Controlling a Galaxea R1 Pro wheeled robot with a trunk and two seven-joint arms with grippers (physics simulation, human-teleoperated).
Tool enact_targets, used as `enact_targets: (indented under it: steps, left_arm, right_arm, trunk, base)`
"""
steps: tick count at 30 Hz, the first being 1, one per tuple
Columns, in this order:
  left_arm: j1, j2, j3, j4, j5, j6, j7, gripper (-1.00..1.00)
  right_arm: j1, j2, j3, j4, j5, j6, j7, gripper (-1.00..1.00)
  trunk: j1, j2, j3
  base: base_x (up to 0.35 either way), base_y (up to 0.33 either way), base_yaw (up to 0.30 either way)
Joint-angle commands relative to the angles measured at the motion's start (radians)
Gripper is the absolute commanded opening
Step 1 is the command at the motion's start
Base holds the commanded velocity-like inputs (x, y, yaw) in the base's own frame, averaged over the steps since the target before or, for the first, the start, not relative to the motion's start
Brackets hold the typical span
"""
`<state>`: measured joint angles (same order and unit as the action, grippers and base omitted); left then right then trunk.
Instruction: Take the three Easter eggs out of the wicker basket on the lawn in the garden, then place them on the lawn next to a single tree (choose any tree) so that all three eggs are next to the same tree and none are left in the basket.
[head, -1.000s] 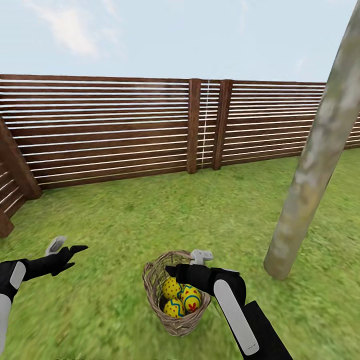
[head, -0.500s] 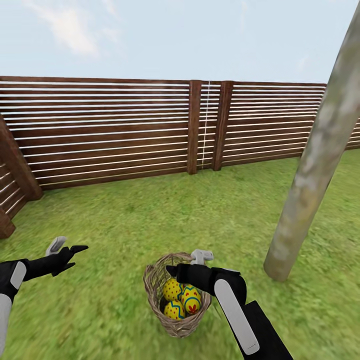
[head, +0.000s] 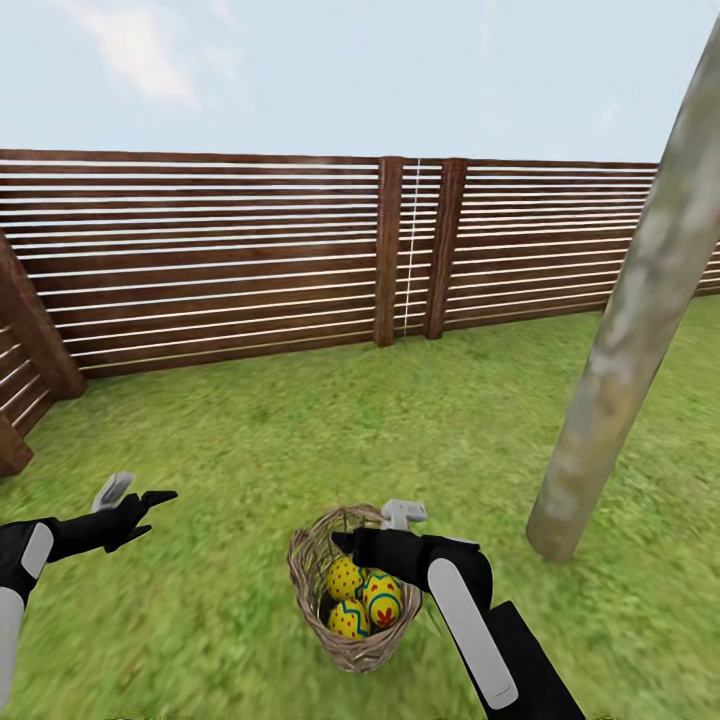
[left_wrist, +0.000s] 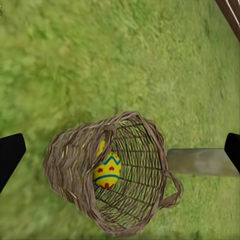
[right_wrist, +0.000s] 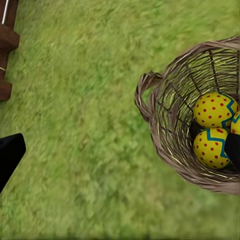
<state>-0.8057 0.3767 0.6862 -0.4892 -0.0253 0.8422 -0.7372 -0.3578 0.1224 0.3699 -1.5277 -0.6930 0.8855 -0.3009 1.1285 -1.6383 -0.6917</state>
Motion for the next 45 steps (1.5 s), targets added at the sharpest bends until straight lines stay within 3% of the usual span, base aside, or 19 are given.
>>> enact_targets:
  steps: [1,23,25,29,34,37,45]
  left_arm:
    - [-0.001,-0.001,0.005,0.0,-0.003,0.008,-0.004,1.0]
    - [-0.001,0.0,0.004,-0.002,-0.003,0.006,-0.004,1.0]
    - [-0.001,0.002,0.005,-0.003,-0.003,0.006,-0.004,1.0]
    - [-0.001,0.001,0.003,-0.003,-0.003,0.005,-0.004,1.0]
    - [-0.001,0.002,0.004,-0.003,-0.004,0.005,-0.002,1.0]
    - [-0.001,0.002,0.004,-0.003,-0.004,0.005,0.0,1.0]
    - [-0.001,0.002,0.002,-0.005,-0.004,0.005,0.007,1.0]
  right_arm:
    - [-0.001,0.0,0.0,0.0,-0.01,0.003,-0.01,1.0]
    - [-0.004,0.001,0.0,0.005,-0.01,0.006,-0.013,1.0]
    - [-0.037,0.012,0.0,0.006,-0.01,0.01,-0.013,1.0]
    - [-0.185,0.052,0.004,0.022,-0.014,0.094,-0.048,1.0]
    - [-0.372,0.052,0.003,0.139,-0.026,0.154,-0.226,1.0]
    - [-0.453,0.052,0.003,0.227,-0.037,0.159,-0.264,1.0]
    - [-0.538,0.052,0.004,0.422,-0.049,0.162,-0.287,1.0]
  trunk:
    - [0.0,-0.001,-0.003]
    - [0.0,-0.001,-0.038]
    - [0.0,-0.001,-0.041]
    - [0.0,-0.001,-0.048]
    - [0.0,-0.001,-0.056]
    - [0.0,-0.001,-0.06]
    - [0.0,-0.001,-0.073]
  base:
    - [0.0,0.0,0.0]
    - [0.0,0.0,0.0]
    - [0.0,0.0,0.002]
    - [0.0,0.0,0.042]
    - [0.0,0.0,0.068]
    - [0.0,0.0,0.071]
    - [0.0,0.0,0.072]
